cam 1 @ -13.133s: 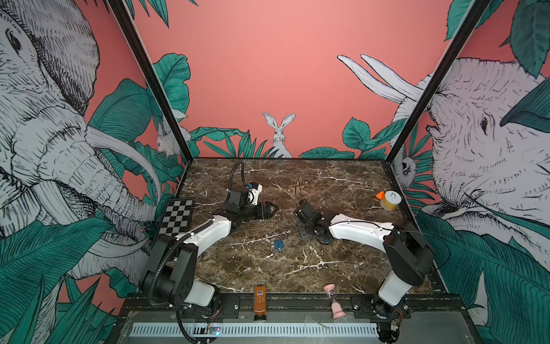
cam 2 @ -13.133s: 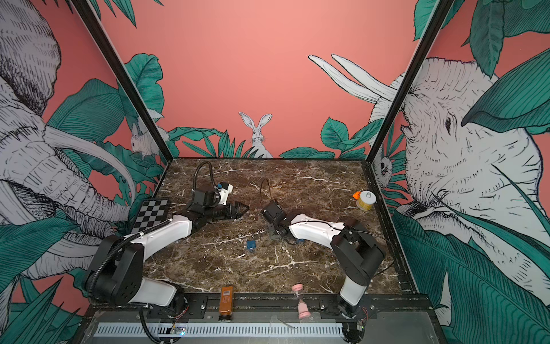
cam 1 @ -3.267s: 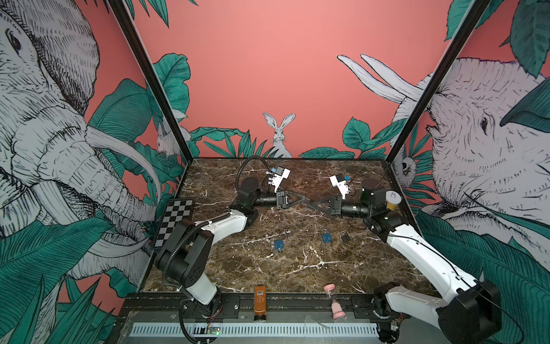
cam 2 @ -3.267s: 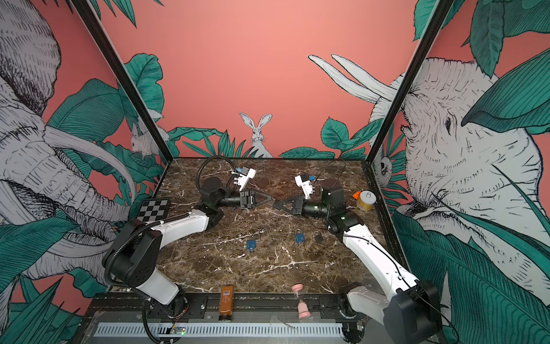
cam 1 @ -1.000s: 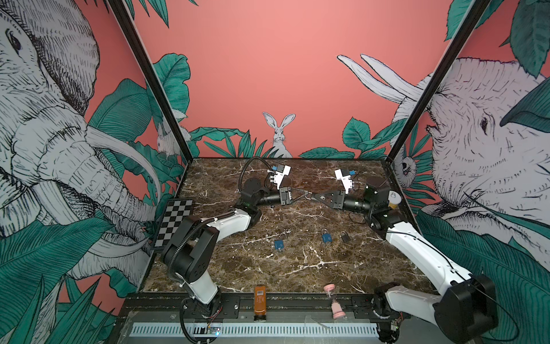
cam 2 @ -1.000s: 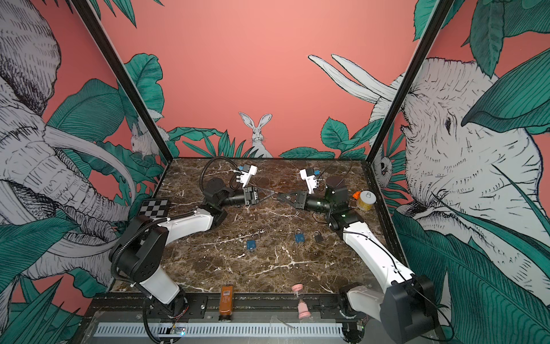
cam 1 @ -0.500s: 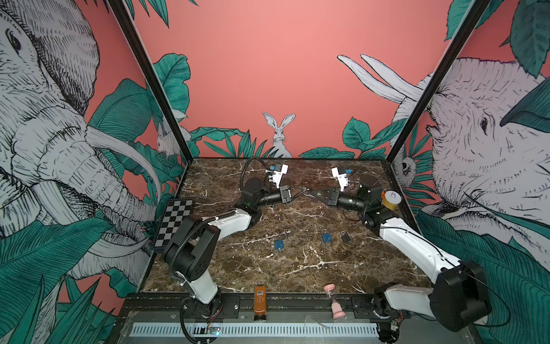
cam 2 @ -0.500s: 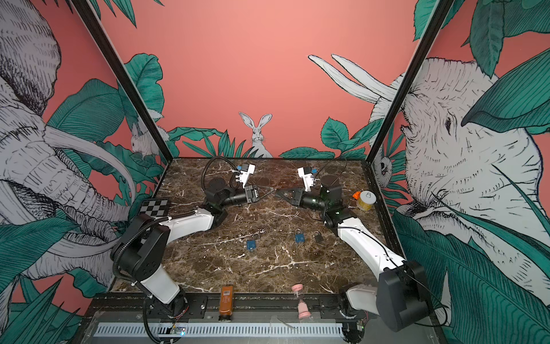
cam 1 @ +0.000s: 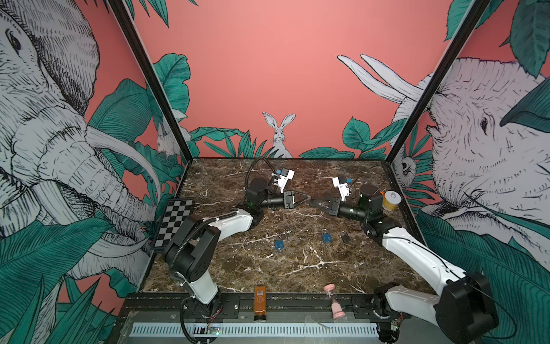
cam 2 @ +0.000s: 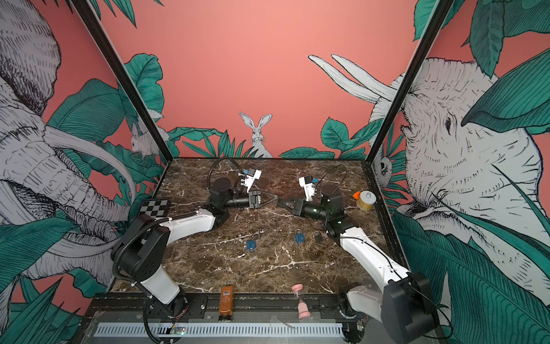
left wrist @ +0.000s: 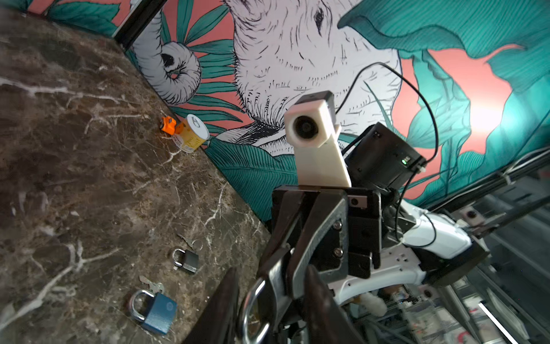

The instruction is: Lock with the key

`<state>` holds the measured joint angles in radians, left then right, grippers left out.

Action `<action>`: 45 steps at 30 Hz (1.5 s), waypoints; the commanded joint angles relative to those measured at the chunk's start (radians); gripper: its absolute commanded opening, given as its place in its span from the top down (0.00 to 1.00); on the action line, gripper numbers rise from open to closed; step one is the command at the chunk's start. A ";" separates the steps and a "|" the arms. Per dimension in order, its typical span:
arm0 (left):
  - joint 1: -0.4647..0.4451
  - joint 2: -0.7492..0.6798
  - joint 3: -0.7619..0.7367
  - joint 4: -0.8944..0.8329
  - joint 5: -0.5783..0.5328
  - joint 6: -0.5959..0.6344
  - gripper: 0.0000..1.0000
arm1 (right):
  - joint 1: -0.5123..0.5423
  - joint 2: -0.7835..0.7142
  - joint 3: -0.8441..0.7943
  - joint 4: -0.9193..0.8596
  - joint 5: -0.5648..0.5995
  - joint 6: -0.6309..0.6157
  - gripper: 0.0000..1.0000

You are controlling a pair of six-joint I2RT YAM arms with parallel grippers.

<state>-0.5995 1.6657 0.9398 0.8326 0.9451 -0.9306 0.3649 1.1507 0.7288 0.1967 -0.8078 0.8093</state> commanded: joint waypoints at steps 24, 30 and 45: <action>-0.006 -0.133 -0.034 -0.164 0.019 0.123 0.52 | -0.066 -0.219 -0.084 -0.234 0.164 -0.143 1.00; -0.005 -0.108 -0.012 -0.160 0.009 0.108 0.52 | -0.092 -0.221 -0.094 -0.292 0.181 -0.136 1.00; -0.008 -0.086 -0.029 -0.218 -0.116 0.118 0.57 | -0.093 -0.296 -0.119 -0.300 0.139 -0.089 1.00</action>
<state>-0.6018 1.5879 0.9134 0.6319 0.8783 -0.8330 0.2741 0.8822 0.6285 -0.1478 -0.6403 0.7013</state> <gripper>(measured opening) 0.429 0.122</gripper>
